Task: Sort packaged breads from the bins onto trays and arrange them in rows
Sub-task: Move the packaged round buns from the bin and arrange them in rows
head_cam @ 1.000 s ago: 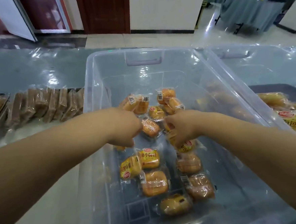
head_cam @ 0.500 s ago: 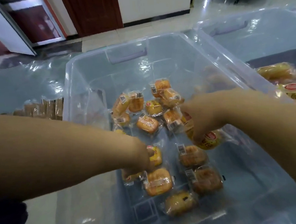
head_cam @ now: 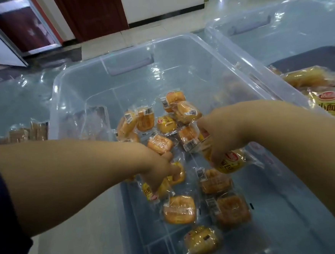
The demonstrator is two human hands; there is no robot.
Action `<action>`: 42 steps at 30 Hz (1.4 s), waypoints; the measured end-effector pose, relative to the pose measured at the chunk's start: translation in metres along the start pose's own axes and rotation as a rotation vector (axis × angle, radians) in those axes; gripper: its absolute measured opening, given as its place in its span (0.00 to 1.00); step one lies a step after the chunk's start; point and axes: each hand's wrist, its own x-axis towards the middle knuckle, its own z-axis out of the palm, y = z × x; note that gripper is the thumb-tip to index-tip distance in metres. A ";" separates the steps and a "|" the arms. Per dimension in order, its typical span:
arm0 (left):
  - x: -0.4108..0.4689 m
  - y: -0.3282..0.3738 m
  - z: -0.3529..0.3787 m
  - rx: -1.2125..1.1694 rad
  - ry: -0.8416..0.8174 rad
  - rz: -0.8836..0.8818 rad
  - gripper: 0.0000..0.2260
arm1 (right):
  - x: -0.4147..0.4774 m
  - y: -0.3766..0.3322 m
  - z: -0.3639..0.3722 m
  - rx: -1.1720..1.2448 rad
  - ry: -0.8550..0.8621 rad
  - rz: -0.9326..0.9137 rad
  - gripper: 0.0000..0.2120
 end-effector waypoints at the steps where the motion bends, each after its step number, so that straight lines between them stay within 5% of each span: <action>1: 0.002 0.000 0.002 -0.056 0.012 -0.014 0.37 | 0.000 0.000 0.000 0.004 -0.002 -0.001 0.26; 6: 0.007 0.000 0.002 -0.209 0.065 -0.052 0.51 | 0.001 0.000 0.000 0.024 -0.009 0.007 0.24; 13: 0.013 0.002 0.006 -0.318 0.030 -0.149 0.56 | -0.003 0.001 0.000 0.043 0.000 0.019 0.25; 22: 0.011 0.005 0.004 -0.511 -0.048 -0.021 0.39 | -0.003 0.002 -0.001 0.066 0.003 0.017 0.21; 29: 0.002 -0.001 -0.006 -0.508 -0.035 -0.071 0.38 | -0.004 0.002 -0.004 0.092 -0.003 0.039 0.26; 35: -0.047 -0.021 -0.030 -0.537 0.378 -0.175 0.41 | -0.007 0.003 -0.013 0.162 0.134 0.069 0.22; 42: -0.138 -0.051 -0.026 -0.803 0.974 -0.217 0.47 | -0.022 -0.002 -0.040 0.443 0.604 0.092 0.24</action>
